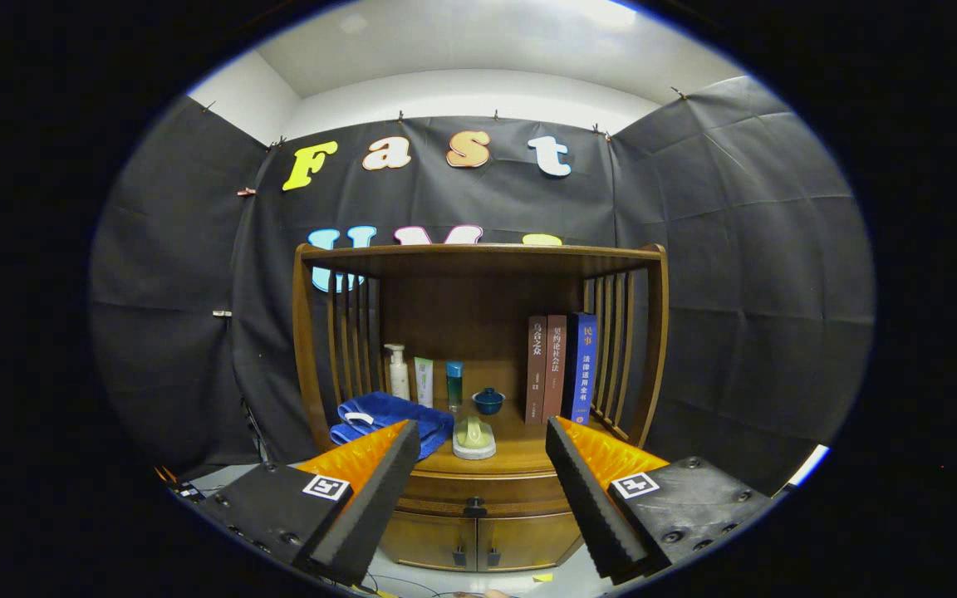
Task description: Pull open the drawer, take out the items inside it, and place them on the countertop above the cabinet.
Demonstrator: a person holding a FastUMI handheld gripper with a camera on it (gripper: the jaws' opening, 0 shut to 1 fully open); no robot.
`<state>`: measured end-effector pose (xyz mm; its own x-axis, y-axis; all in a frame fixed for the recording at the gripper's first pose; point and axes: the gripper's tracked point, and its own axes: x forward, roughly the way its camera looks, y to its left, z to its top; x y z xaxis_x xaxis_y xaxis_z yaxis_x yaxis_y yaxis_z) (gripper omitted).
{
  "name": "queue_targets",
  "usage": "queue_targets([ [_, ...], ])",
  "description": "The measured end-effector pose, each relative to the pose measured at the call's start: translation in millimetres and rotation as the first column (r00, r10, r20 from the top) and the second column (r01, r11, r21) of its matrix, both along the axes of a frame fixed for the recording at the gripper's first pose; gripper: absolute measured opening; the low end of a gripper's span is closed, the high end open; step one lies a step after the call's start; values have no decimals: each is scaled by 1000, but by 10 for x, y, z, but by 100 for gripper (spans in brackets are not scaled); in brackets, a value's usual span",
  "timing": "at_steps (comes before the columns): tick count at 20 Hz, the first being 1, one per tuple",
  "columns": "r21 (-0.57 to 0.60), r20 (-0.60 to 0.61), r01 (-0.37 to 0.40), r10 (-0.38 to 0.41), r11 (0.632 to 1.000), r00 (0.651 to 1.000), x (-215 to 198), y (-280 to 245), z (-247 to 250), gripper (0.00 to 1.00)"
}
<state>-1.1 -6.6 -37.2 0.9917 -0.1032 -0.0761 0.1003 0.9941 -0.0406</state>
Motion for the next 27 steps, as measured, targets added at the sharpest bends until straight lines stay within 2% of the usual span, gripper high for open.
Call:
queue_targets([
  [27, -13, 9, -14, 14, 1000, 1000, 71, 46, 6, 99],
])
